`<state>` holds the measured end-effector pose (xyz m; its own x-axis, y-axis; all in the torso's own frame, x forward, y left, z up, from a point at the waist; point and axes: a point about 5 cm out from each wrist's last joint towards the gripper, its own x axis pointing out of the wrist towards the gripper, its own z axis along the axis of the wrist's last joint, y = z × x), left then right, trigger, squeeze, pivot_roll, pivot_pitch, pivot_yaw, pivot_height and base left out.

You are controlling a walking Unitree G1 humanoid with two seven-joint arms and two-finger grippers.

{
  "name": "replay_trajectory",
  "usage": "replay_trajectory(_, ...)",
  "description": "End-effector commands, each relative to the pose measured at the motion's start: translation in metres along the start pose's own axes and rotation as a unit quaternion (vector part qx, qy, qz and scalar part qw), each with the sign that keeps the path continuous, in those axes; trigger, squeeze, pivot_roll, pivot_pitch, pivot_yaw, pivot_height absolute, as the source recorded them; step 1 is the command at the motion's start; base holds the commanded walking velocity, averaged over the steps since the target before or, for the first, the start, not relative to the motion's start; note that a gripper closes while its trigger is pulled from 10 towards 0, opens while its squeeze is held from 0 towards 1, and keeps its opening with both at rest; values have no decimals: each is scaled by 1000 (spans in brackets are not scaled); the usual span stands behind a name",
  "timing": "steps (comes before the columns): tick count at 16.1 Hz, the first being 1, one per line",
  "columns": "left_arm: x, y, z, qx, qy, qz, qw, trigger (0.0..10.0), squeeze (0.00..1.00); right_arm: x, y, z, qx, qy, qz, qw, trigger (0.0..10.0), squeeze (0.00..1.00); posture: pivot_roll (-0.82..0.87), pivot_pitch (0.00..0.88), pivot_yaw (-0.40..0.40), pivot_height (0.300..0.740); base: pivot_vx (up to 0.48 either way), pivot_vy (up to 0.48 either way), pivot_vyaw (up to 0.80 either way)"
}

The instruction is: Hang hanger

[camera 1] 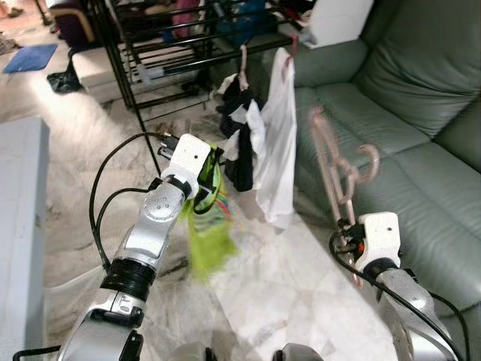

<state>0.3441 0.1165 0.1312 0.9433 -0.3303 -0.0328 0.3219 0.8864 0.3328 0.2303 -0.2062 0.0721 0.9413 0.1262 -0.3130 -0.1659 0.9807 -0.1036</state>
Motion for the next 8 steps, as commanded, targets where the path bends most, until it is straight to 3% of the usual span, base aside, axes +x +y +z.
replay_trajectory(1, 2, 5, 4, 15, -10, 4, 1000, 10000, 0, -1, 0, 2, 2, 3, 29, 1000, 10000, 0, -81, 44, 28, 740, 0, 0, 0)
replay_trajectory(5, 7, 4, 0, 21, -9, 12, 1000, 10000, 0, -9, 4, 5, -10, 28, 135, 990, 10000, 0, -83, 45, 31, 740, 0, 0, 0)
replay_trajectory(8, 7, 1, 1, 30, -18, 11, 999, 10000, 0, -19, 15, 4, 3, 61, 235, 970, 10000, 0, -79, 47, 29, 740, 0, 0, 0)
